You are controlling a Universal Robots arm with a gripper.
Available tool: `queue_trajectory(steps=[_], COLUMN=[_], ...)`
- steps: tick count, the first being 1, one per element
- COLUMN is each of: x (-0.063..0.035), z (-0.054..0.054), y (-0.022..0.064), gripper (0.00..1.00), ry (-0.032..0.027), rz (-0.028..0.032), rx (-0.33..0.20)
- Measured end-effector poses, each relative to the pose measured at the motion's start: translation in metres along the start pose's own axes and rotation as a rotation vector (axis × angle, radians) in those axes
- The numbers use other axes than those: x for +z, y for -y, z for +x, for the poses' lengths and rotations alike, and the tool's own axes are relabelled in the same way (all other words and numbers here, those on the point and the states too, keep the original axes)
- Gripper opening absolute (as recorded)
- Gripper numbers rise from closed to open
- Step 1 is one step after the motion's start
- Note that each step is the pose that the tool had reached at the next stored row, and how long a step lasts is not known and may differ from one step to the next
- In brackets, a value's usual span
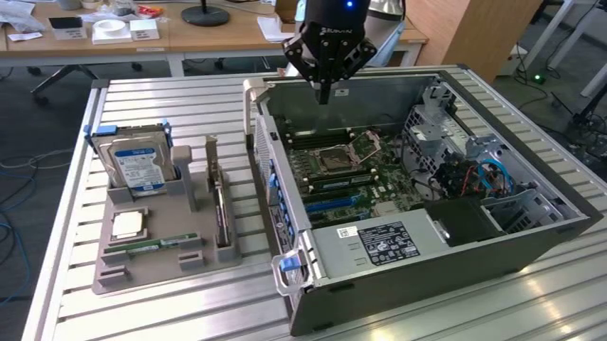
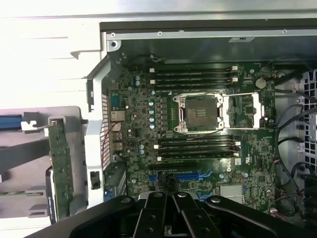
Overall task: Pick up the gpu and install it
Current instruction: 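Reach for the gpu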
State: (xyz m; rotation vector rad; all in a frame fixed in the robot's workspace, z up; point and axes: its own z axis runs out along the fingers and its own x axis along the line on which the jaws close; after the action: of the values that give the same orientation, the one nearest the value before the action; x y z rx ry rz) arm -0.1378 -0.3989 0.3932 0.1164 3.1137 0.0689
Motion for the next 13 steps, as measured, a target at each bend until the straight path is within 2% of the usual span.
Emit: queue_trajectory(steps=[13], x=[-0.0004], z=[0.032], y=[0.0023], gripper=[0.11], ry=[0.0000], rz=[0.0000], rx=[0.000])
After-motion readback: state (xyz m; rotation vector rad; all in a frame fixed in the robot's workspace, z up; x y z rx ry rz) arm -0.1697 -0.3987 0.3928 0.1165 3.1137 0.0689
